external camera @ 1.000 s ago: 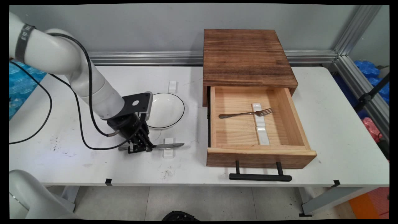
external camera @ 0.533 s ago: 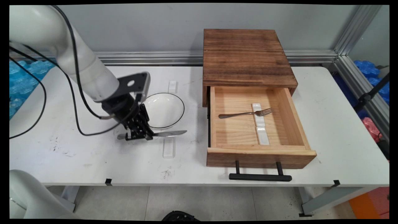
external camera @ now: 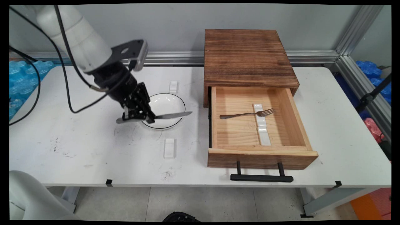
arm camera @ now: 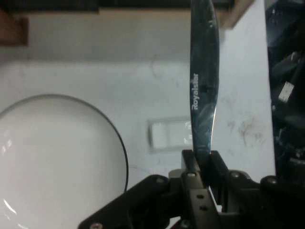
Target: Place the picked object into the drawer
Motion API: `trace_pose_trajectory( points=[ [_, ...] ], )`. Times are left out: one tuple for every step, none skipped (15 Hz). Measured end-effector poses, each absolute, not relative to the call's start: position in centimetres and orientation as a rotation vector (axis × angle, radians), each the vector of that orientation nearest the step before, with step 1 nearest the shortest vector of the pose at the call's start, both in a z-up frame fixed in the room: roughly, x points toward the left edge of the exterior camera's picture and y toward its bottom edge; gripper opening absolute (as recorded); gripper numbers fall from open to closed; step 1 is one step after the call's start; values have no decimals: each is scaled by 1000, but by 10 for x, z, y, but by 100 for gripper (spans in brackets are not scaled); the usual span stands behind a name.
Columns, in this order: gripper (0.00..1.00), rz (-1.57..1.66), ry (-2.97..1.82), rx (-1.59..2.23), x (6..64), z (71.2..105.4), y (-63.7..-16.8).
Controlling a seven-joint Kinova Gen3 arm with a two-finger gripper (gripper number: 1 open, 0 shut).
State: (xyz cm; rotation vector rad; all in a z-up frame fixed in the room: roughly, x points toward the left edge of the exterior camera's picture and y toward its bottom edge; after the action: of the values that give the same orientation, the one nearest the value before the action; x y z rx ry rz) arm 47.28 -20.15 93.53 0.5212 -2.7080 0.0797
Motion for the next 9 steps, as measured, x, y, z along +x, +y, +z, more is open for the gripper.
trace_pose_trajectory(
  points=[
    [0, 80, -2701, 518, 470, 942, -203],
    [0, 82, -2693, 514, 466, 948, -205],
    [0, 82, -2684, 510, 462, 954, -207],
    [0, 83, -2677, 507, 458, 959, -209],
    [0, 85, -2665, 503, 451, 966, -212],
    [0, 87, -2654, 502, 445, 971, -215],
    [0, 90, -2641, 503, 437, 976, -218],
    [0, 95, -2627, 507, 427, 980, -222],
    [0, 99, -2616, 511, 419, 983, -225]
  ],
)
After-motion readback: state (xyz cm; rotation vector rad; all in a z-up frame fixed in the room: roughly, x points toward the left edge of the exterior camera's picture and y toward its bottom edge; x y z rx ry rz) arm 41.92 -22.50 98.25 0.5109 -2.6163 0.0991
